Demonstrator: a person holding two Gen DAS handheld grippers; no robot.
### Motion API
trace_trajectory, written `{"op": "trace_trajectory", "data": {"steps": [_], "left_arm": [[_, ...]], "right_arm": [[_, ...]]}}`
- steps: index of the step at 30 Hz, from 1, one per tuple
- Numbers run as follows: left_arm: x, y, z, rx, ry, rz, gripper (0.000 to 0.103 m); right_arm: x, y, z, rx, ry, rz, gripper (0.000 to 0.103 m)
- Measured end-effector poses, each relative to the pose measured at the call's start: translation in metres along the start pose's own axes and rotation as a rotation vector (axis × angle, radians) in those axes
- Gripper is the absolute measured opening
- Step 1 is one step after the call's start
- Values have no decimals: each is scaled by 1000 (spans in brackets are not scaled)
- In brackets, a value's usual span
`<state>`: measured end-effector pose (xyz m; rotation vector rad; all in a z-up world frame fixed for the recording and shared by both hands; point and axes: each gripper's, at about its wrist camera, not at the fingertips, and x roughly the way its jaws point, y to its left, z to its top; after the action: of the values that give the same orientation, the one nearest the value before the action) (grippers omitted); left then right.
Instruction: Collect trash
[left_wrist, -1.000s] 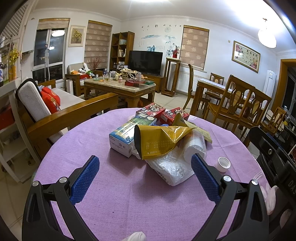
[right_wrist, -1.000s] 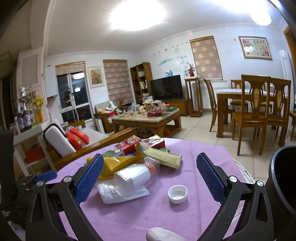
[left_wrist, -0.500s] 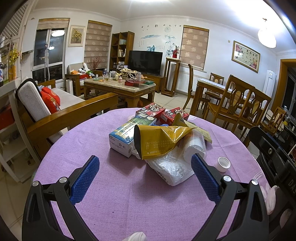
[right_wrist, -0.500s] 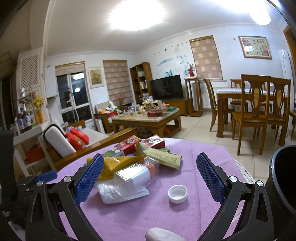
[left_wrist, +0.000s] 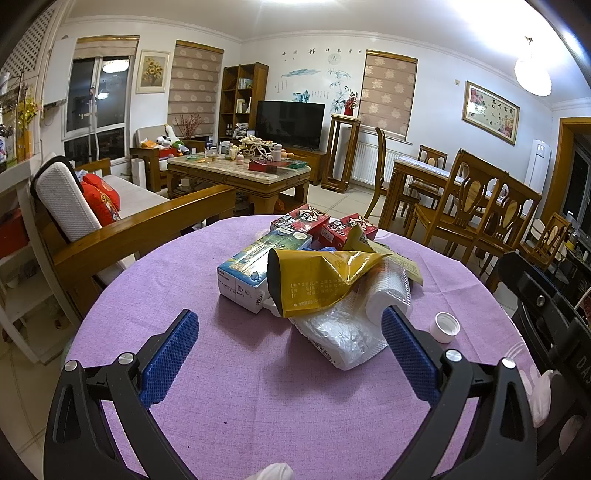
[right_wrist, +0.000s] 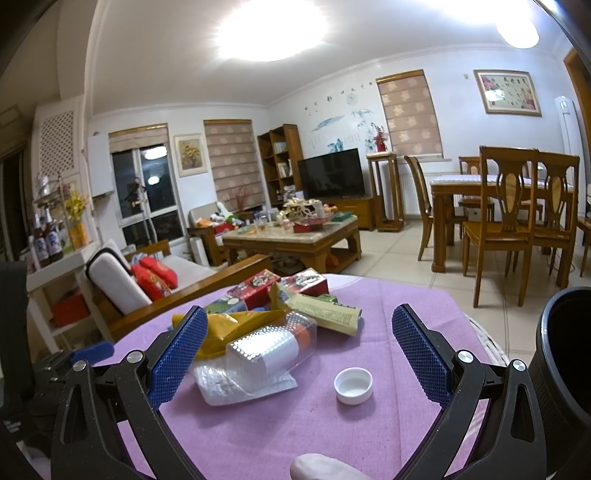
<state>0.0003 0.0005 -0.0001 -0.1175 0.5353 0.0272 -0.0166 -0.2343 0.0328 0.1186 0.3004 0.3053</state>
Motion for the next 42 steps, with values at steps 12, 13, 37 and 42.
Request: {"op": "trace_trajectory", "data": {"steps": [12, 13, 37, 42], "left_arm": [[6, 26, 0, -146, 35, -90, 98], [9, 35, 0, -182, 50, -121, 98], [101, 64, 44, 137, 313, -68, 98], [111, 58, 41, 166, 341, -60, 98]], "right_arm": [[6, -8, 0, 50, 37, 14, 99], [8, -11, 0, 72, 52, 23, 99], [109, 26, -5, -35, 455, 204, 89], [138, 20, -15, 47, 542, 209, 66]]}}
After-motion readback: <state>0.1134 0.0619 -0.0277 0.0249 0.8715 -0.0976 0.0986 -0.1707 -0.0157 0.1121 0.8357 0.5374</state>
